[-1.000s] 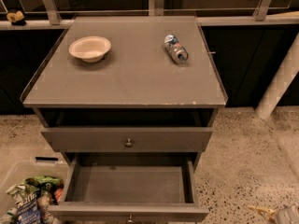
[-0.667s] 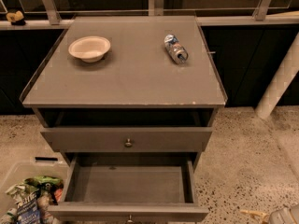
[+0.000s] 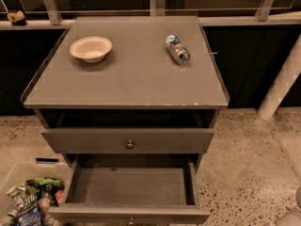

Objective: Close middle drawer

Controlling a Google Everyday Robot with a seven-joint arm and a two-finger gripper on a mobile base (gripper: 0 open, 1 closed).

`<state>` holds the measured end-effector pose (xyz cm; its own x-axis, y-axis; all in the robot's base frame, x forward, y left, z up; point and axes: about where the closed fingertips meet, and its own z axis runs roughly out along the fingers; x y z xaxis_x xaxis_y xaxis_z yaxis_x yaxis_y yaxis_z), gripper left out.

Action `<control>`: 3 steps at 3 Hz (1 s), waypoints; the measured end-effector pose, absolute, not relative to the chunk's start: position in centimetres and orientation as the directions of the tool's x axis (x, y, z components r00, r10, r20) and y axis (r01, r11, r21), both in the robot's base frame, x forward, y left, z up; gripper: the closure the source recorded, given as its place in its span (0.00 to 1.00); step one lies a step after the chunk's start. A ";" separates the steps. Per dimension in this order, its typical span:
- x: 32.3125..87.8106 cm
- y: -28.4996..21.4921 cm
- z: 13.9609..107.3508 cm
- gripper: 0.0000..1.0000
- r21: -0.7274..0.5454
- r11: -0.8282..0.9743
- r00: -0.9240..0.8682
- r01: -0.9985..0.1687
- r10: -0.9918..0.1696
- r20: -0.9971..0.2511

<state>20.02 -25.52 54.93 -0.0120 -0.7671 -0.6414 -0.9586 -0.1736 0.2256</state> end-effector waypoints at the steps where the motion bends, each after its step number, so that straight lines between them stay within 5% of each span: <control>1: 19.4 -25.0 54.2 0.00 0.236 -0.208 0.001 -0.949 -0.753 -0.659; 3: 18.9 -24.4 53.6 0.00 0.246 -0.240 0.013 -0.939 -0.738 -0.675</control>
Offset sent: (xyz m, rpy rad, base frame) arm -0.0110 0.0108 -0.0140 0.0470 0.0297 0.0661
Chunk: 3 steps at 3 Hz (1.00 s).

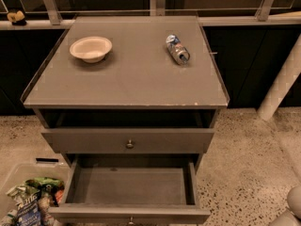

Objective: Close middle drawer

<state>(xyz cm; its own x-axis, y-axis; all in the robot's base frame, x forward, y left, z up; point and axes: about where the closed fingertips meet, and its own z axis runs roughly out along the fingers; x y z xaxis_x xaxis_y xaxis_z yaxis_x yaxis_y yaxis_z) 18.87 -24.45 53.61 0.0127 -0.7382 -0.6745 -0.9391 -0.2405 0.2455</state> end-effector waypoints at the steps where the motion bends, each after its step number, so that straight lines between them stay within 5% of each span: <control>1: 18.2 -22.6 54.1 0.00 0.258 -0.270 0.035 -0.928 -0.752 -0.659; 3: 23.1 -21.2 45.2 0.00 0.340 -0.199 -0.051 -0.919 -0.796 -0.604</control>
Offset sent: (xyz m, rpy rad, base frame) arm 0.0326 0.0429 -0.1153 -0.1284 0.0945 0.0128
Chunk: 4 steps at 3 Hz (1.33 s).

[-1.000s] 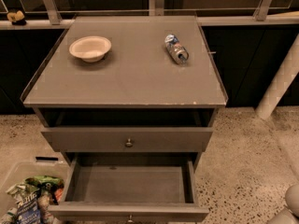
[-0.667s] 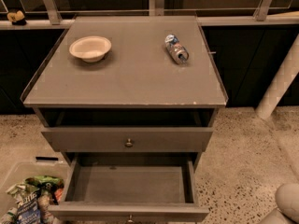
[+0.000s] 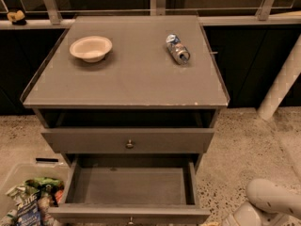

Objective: Close middle drawer

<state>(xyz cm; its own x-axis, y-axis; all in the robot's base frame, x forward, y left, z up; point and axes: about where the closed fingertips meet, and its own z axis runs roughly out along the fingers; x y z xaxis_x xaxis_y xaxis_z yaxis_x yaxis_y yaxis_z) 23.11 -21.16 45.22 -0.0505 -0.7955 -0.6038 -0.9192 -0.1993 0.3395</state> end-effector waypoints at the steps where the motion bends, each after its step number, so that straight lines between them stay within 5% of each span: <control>1: 23.0 -20.8 44.3 0.00 0.352 -0.202 -0.063 -0.914 -0.786 -0.615; 4: 29.9 -22.6 40.4 0.00 0.352 -0.139 -0.136 -0.926 -0.744 -0.654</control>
Offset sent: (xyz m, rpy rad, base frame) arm 0.0473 -0.0126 -0.0441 0.0289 0.0323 -0.0505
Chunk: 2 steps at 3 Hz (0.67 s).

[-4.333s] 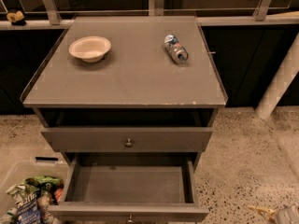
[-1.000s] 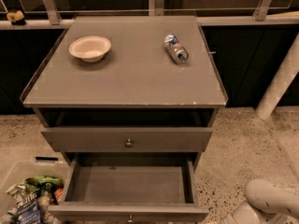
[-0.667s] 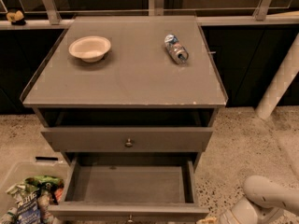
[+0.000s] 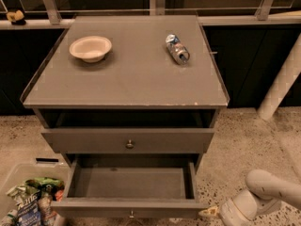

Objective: Close middle drawer

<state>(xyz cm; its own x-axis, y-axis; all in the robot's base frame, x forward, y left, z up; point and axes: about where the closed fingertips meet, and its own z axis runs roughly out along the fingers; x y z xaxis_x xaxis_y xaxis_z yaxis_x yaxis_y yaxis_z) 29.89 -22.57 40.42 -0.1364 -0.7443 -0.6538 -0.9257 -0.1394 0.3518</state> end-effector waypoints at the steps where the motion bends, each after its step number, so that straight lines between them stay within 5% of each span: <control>1: 33.6 -22.9 40.5 0.00 0.318 -0.097 -0.154 -0.943 -0.721 -0.676; 2: 36.3 -22.4 41.1 0.00 0.294 -0.084 -0.151 -0.952 -0.707 -0.690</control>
Offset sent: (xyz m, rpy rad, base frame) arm 0.1801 0.0214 0.0381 0.0885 -0.1627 -0.1293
